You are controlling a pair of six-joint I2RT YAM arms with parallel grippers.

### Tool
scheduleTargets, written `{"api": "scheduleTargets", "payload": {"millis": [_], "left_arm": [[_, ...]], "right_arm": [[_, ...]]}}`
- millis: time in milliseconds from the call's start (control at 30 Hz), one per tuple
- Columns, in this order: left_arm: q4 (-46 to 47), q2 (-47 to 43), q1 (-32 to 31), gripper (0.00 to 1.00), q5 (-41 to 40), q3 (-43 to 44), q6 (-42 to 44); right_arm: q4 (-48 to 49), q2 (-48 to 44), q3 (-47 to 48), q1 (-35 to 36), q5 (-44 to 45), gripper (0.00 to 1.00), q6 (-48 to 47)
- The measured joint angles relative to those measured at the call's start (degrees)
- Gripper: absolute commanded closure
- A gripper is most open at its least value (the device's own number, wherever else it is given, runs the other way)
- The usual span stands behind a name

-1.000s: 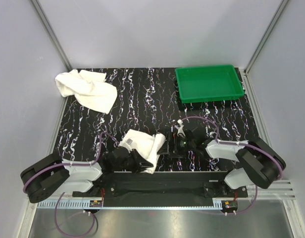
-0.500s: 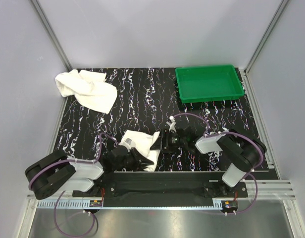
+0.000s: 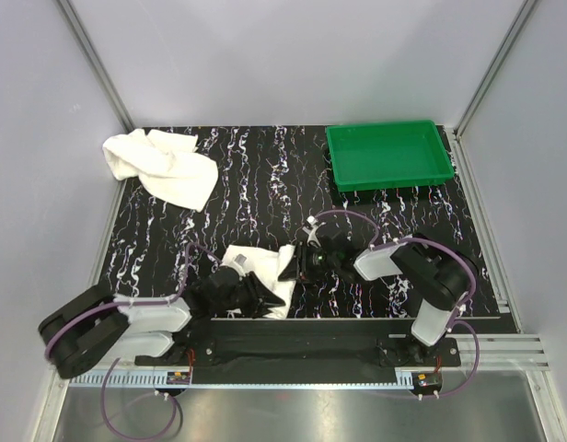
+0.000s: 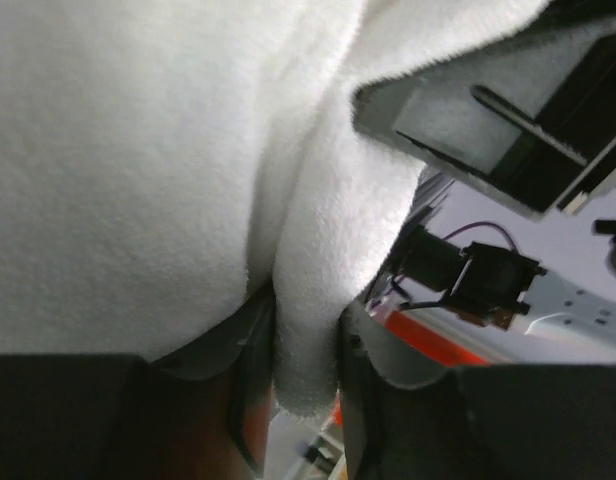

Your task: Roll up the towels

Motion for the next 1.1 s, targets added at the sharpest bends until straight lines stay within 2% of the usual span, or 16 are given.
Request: {"api": "scheduleTargets", "payload": {"millis": [100,233,433,533,767,900,1100], "left_arm": [[-13.7,-7.2,0.0,0.52,-2.3,3.8,5.0],[-30.1,-13.0,0.0,0.50,-6.9,9.9,12.0],[-46.8,-12.7,-1.8,0.50,-15.3,17.3,19.9],[-53.0,-11.3,-6.6,0.49,-21.7,22.9,24.3],[-54.7,-2.8,-18.8,0.48,-34.1,36.9,34.7],[-53.2,5.0,-24.0,0.47,-38.2,42.1,41.1],[-52.9,14.6,-29.9,0.46,-42.1,47.8,45.5]], "right_arm": [[-6.0,-1.3,2.2,0.2,1.9,0.69,-1.9],[-15.8,-4.1,5.2,0.2,6.9,0.70,-4.8],[-31.7,-9.4,8.0,0.2,17.8,0.70,-6.5],[-39.8,-13.0,8.3,0.2,23.7,0.69,-6.5],[-53.1,-16.4,9.6,0.2,29.9,0.66,-6.6],[-56.4,-16.4,10.5,0.2,30.4,0.64,-6.8],[-60.2,-14.6,12.9,0.2,30.5,0.63,-8.0]]}}
